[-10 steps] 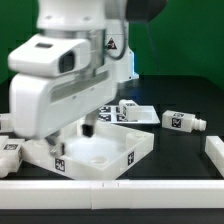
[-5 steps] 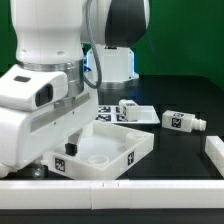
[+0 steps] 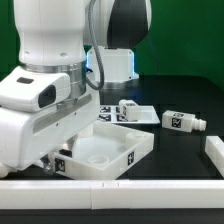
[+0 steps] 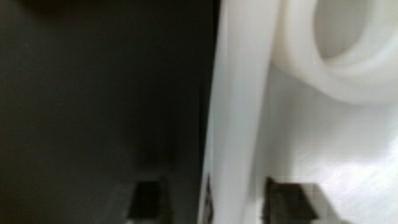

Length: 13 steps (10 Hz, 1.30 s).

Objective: Assemble square table

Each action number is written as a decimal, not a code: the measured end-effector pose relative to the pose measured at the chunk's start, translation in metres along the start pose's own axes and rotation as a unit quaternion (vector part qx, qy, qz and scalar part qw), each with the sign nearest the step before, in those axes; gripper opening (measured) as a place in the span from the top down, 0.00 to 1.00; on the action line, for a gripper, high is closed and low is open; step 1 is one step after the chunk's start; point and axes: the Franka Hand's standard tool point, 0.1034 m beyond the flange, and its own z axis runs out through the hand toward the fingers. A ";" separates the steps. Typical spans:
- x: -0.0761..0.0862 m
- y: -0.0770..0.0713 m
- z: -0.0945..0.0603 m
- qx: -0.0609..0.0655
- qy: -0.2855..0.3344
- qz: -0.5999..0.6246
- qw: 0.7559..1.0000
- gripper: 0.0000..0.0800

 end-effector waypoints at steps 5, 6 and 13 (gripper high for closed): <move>0.025 -0.006 -0.001 0.024 0.024 0.194 0.980 0.94; 0.025 -0.007 -0.001 0.025 0.024 0.193 0.981 0.94; 0.055 -0.039 -0.001 0.010 0.052 0.385 0.921 0.94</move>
Offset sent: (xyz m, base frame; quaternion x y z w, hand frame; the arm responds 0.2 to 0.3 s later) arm 0.0079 0.0236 -0.0016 0.0569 0.0846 0.3514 0.9307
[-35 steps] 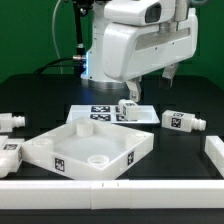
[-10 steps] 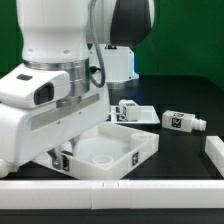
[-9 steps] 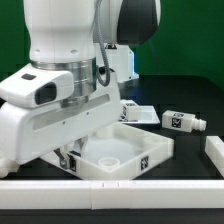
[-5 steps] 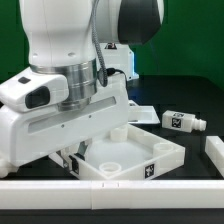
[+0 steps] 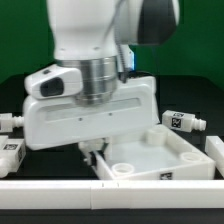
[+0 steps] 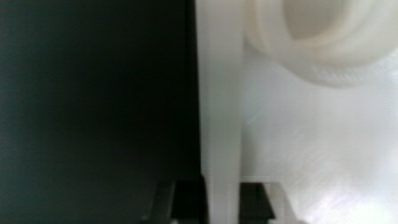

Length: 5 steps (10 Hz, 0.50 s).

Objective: Assemble square table

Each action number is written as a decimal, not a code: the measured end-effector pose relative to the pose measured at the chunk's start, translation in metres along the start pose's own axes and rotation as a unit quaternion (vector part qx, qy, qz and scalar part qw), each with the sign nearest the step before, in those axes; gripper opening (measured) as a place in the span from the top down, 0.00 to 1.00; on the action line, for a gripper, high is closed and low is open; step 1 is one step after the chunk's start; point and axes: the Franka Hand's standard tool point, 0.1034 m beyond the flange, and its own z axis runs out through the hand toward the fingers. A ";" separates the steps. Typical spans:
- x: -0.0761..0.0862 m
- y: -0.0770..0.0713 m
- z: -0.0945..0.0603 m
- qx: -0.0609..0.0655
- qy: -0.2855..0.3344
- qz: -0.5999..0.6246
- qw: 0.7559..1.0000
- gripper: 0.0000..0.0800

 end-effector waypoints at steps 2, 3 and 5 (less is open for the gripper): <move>0.000 -0.004 0.001 0.020 -0.007 0.059 0.998 0.94; -0.001 -0.005 0.001 0.018 -0.004 0.057 0.998 0.94; 0.000 -0.005 0.001 0.018 -0.004 0.056 0.998 0.94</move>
Offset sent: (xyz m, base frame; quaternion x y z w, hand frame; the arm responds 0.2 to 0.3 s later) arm 0.0000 0.0000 0.0000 0.0000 0.0000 0.0000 1.0000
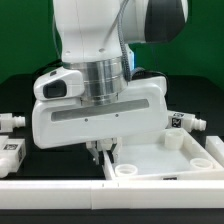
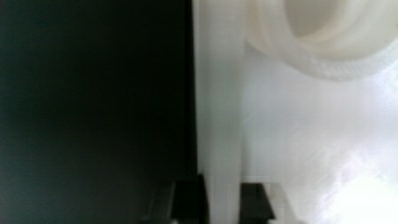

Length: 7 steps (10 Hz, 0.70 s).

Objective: Assemble square table

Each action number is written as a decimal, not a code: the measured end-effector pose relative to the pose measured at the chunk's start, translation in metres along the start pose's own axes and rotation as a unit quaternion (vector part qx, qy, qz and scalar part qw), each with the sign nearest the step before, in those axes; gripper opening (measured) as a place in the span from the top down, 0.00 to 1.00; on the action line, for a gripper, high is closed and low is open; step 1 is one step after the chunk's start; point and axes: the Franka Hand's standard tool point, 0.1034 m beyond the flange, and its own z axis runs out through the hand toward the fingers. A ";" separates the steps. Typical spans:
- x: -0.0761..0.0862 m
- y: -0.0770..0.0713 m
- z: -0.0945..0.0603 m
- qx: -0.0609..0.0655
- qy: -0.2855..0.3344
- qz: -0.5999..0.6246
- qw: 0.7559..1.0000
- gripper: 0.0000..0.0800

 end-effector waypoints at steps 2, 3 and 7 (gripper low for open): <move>0.000 -0.002 0.000 0.000 0.000 0.017 1.000 0.94; 0.001 -0.014 0.001 -0.001 -0.003 0.065 0.998 0.94; 0.002 -0.023 0.003 -0.016 0.001 0.160 0.987 0.93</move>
Offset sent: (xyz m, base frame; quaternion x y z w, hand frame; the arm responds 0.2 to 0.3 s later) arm 0.0100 0.0201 0.0125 -0.1101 0.0055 0.1651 0.9801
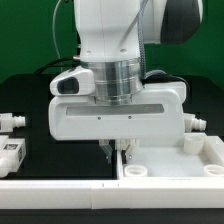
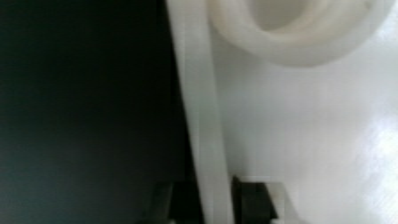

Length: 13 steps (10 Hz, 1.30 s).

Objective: Assemble square table

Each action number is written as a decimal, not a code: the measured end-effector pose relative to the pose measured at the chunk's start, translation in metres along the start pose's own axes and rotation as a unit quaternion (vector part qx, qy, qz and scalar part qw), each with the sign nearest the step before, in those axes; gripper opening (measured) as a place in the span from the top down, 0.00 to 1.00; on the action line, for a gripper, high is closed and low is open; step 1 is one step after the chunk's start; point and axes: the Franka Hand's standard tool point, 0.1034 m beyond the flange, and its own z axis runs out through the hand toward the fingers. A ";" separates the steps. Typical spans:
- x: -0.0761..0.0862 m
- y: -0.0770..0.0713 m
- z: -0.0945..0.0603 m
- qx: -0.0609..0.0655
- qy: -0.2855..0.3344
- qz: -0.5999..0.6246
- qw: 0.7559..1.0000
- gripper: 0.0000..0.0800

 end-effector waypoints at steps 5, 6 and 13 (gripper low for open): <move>0.000 0.000 0.001 -0.007 0.010 -0.009 1.000 0.79; -0.003 0.000 -0.002 -0.006 0.004 -0.005 1.000 0.60; -0.023 -0.033 -0.070 0.008 -0.018 0.023 1.000 0.19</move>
Offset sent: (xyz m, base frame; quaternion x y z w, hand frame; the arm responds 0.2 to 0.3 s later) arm 0.0000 0.0000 0.0000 0.0000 0.0000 0.0000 1.0000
